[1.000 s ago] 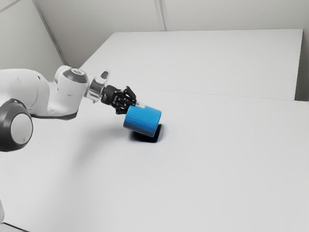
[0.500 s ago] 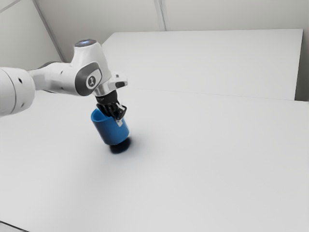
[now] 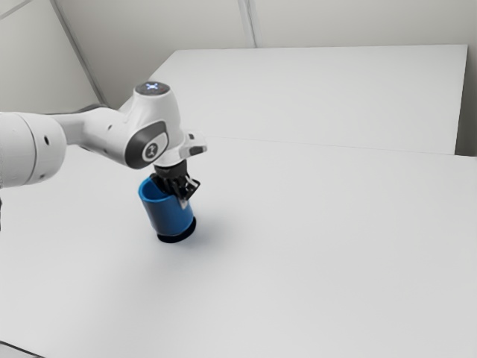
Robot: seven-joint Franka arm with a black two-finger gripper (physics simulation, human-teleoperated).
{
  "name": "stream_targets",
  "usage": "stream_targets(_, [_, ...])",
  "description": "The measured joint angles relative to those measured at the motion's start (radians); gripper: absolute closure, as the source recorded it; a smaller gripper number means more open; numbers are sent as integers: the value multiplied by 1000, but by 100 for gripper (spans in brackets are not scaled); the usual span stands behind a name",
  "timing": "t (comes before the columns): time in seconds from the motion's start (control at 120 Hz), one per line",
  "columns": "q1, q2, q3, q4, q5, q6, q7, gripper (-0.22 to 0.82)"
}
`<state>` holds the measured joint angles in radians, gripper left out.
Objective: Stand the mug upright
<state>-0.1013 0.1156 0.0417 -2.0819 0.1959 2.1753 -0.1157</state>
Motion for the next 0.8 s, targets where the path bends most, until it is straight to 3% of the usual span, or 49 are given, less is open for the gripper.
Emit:
stream_targets(0.158, [1, 18, -3, 0, 1, 18, -50, 76])
stream_targets(0.333, [-3, 19, -16, 0, -19, 18, -75, 38])
stream_targets(0.475, [-1, 9, -18, 1, -25, 15, -88, 20])
stream_targets(0.65, [-8, -29, -15, 15, -29, 3, -99, 9])
stream_targets(0.8, [-7, -38, -14, 104, -28, -35, -101, 4])
